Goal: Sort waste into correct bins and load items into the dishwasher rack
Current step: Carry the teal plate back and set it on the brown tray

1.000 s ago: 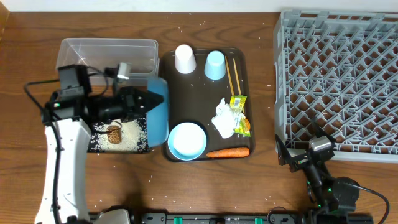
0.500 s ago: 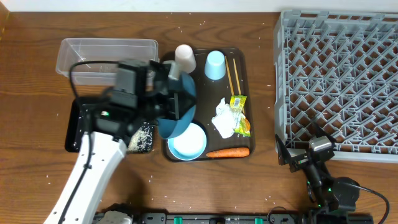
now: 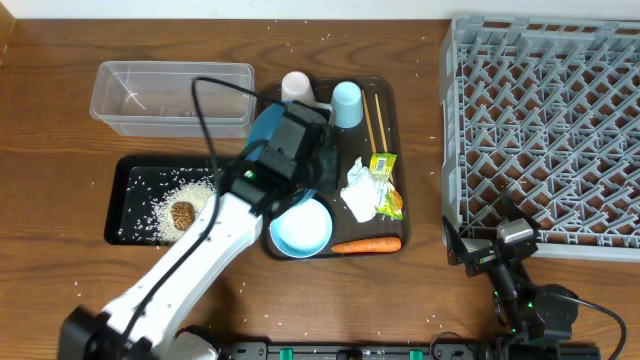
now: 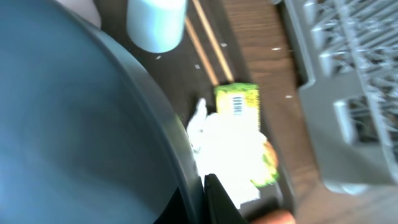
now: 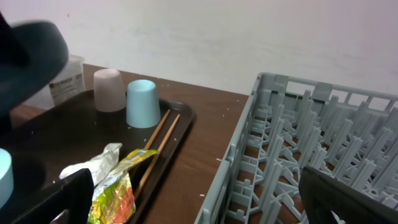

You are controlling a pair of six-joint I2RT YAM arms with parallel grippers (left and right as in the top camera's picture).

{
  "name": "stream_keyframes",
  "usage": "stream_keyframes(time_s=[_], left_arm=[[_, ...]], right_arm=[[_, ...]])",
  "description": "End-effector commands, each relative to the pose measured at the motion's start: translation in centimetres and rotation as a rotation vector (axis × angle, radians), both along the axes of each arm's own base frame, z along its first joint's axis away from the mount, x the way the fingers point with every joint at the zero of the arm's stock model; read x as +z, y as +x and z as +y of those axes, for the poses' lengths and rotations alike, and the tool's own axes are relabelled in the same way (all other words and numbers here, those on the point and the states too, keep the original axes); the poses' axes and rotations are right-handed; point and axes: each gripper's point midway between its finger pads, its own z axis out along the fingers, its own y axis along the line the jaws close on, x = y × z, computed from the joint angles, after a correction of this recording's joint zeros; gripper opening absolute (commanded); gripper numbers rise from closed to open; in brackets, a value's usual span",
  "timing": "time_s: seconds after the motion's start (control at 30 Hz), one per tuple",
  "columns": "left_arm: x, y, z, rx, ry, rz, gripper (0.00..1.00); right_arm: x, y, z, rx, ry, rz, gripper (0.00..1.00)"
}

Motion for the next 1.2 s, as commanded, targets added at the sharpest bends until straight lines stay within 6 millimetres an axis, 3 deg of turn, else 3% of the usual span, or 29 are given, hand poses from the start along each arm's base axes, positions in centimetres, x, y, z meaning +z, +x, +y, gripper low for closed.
stream_keyframes(time_s=[0.0,0.13,0.4,0.7,0.97,1.03,1.1,1.17], left_arm=[[-1.6,1.2,0.2,0.029,0.05,0.001,0.06],[-2.3,2.3,-0.5,0.029,0.038,-0.016,0.06],[-1.3,3.4,-1.2,0.031,0.003,-0.073,0.06],[-4.4,3.6,-1.4,0.031,0.039,-0.012,0.06],[-5.2,4.0,-1.7,0.031,0.041,-0.008,0.07],[-5.2,4.0,-1.7,0.031,0.041,-0.007,0.15],[-5.3,3.9,-1.7,0.03,0.041,-0.003,0.42],[-5.2,3.8,-1.9,0.021,0.032,0.001,0.44]], right_arm=[[-0.1,0.1,-0.6,-0.026,-0.012,0.001,0.99],[-0.1,0.1,-0.6,-0.026,-0.012,0.001,0.99],[-0.1,0.1,-0.6,-0.026,-0.012,0.001,0.99],[-0.1,0.1,-0.6,-0.026,-0.012,0.001,0.99],[-0.1,0.1,-0.6,-0.026,-0.012,0.001,0.99],[-0.1,0.1,-0.6,-0.026,-0.012,0.001,0.99],[-0.1,0.1,-0.6,-0.026,-0.012,0.001,0.99],[-0.1,0.1,-0.6,-0.026,-0.012,0.001,0.99]])
